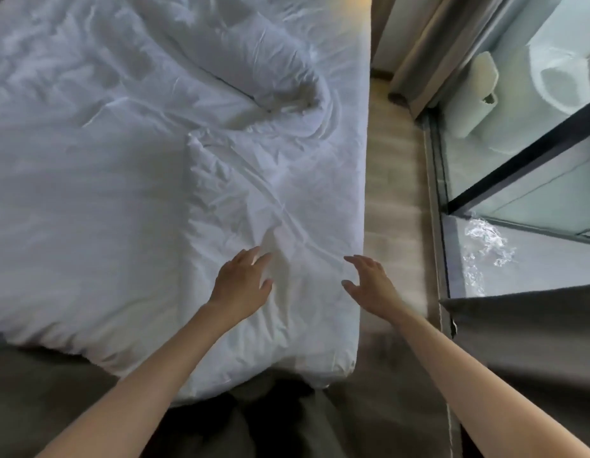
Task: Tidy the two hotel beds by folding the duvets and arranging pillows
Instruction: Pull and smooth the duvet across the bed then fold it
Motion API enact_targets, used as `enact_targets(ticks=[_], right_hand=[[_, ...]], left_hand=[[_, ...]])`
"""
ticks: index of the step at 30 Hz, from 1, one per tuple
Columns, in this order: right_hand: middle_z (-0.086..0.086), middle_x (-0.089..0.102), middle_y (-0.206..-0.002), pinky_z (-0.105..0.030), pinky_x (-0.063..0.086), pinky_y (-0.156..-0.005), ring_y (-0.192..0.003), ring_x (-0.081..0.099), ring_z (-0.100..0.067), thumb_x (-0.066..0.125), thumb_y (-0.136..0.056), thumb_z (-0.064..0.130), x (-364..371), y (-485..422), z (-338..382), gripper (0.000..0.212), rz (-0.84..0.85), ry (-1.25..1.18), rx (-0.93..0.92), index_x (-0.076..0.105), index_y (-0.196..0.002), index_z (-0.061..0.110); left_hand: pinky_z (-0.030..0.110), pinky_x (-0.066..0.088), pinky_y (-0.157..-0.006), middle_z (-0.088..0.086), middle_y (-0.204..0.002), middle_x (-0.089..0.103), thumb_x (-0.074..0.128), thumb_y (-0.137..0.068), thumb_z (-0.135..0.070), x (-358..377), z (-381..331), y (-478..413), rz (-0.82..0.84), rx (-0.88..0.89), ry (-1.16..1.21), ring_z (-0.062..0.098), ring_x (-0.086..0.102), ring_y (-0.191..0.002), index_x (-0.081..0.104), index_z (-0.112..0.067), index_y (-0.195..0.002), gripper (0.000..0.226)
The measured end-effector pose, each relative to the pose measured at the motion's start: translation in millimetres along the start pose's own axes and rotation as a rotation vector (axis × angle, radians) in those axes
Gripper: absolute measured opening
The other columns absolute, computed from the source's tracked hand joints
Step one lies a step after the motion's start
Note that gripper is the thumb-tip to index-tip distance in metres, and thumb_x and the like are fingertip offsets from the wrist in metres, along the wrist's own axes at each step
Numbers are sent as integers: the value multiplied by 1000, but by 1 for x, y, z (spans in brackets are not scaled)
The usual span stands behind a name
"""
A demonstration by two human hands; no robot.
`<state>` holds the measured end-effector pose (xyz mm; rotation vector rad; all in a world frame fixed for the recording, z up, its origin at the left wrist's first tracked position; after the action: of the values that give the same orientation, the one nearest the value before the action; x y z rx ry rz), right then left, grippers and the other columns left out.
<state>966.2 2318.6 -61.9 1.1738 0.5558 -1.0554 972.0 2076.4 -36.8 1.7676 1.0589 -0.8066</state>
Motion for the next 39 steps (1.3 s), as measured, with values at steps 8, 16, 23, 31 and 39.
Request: enact_targets(ticks=[8, 16, 23, 31, 39], right_hand=[[-5, 35, -152, -38, 29, -111, -140, 30, -25, 56, -96, 33, 29, -99, -17, 57, 153, -97, -40, 37, -147, 15], [-7, 36, -151, -32, 34, -105, -137, 37, -27, 64, -87, 52, 85, -119, -35, 91, 394, -170, 59, 16, -154, 12], [-3, 67, -83, -35, 57, -70, -74, 66, -20, 72, -79, 50, 102, -86, -14, 37, 312, -253, 3, 63, -87, 15], [1, 59, -81, -29, 42, -64, -76, 58, -22, 52, -96, 40, 72, 29, 45, 24, 162, -173, -287, 53, -101, 17], [-7, 67, -102, -26, 35, -67, -93, 62, -27, 45, -100, 36, 18, 125, 22, 33, 58, -161, -314, 52, -126, 16]], left_hand=[[36, 24, -114, -3, -160, 17, 43, -99, -34, 66, 21, -24, 61, -305, 241, 18, 17, -146, 25, -24, -152, 56], [36, 26, -115, 5, -156, 26, 47, -98, -35, 126, 49, -10, 159, -419, 287, 25, 25, -143, 26, -20, -152, 60], [41, 26, -116, 5, -158, 22, 44, -99, -36, 146, 50, 27, 182, -401, 227, 25, 22, -145, 24, -23, -152, 58], [44, 31, -113, 5, -158, 23, 38, -101, -36, 98, 29, 80, -35, -347, 247, 26, 24, -143, 21, -23, -152, 55], [30, 35, -96, 4, -137, 54, 29, -101, -51, 44, -28, 95, -87, -351, 486, 25, 48, -126, 49, -21, -137, 51]])
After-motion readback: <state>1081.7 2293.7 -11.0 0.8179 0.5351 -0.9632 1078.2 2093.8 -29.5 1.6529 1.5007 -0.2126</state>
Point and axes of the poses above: each hand's wrist, its own y-axis away from the middle knuckle, its own x-axis out of the palm, z = x × y, the point moved 7 cm from there along -y, towards the middle knuckle
